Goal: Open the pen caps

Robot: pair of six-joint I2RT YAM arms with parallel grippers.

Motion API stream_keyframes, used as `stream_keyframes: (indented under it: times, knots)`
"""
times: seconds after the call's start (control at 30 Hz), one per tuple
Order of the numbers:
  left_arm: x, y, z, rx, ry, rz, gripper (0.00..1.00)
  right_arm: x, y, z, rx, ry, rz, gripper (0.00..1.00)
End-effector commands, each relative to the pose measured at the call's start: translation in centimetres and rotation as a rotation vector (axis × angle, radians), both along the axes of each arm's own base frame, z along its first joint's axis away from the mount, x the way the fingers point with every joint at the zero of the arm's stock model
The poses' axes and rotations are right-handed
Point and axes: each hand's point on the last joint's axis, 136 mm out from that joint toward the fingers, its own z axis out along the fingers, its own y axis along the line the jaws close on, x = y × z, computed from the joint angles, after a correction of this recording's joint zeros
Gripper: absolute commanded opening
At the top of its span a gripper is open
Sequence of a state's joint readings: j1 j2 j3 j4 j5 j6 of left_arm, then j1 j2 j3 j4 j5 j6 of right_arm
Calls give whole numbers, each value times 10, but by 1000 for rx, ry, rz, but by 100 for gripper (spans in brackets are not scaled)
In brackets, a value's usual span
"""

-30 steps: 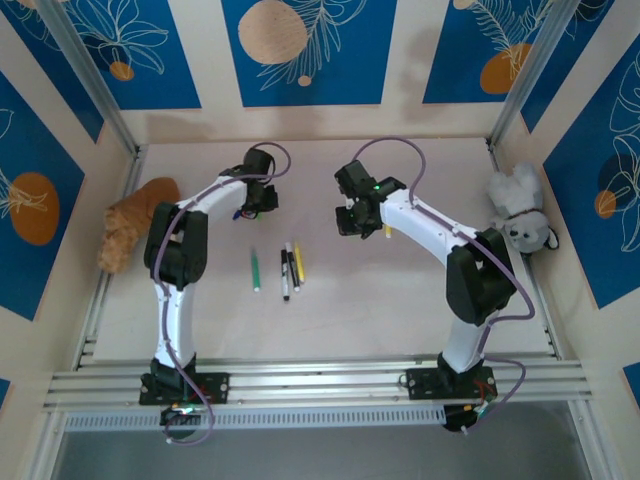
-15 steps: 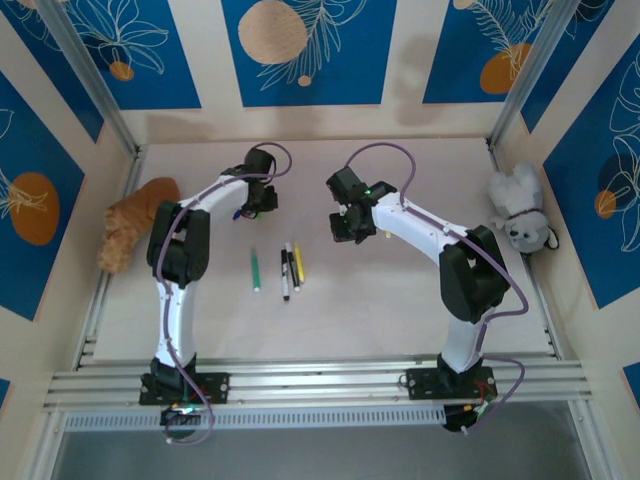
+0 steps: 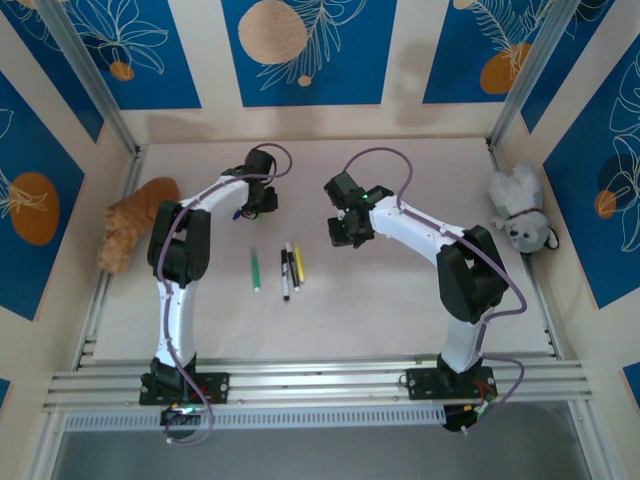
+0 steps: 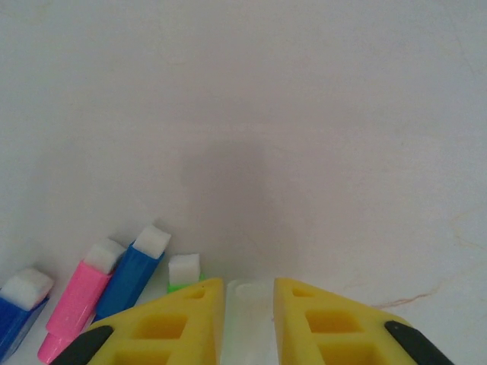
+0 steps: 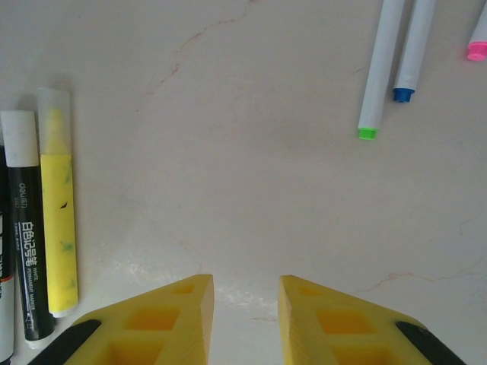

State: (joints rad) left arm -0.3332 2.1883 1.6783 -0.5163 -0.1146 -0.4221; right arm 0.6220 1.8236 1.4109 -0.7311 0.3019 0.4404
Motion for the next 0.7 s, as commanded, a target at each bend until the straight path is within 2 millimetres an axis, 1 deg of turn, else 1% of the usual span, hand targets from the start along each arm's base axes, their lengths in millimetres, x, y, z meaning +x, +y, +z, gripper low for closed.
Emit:
stream_keyframes:
  times: [0.0,0.1,0.17,0.23,0.3,0.37,0.47,0.57,0.67]
  knots:
    - [-3,6,-4,23,10,3,24,-7,8,-11,26,42,2,30]
    - [-4,7,4,19,-5,10,24,-8,15,-11,48,48,14,30]
    - [-5,7,19,4,-31,13,24,-10,24,-10,63,47,35,30]
    - [-7,6,40,-16,-68,11,26,-12,34,-10,81,54,57,30]
    - [-12,5,65,-38,-132,4,32,-16,44,-12,92,65,84,31]
    - [-19,9,91,-49,-197,13,40,-19,53,-17,90,69,100,35]
    - [-33,11,119,-79,-245,7,42,-24,68,-25,104,92,120,35]
    - [-48,7,135,-131,-254,-18,42,-28,81,-32,124,115,134,35]
    - [-64,2,141,-198,-248,-28,40,-31,93,-37,130,127,148,35]
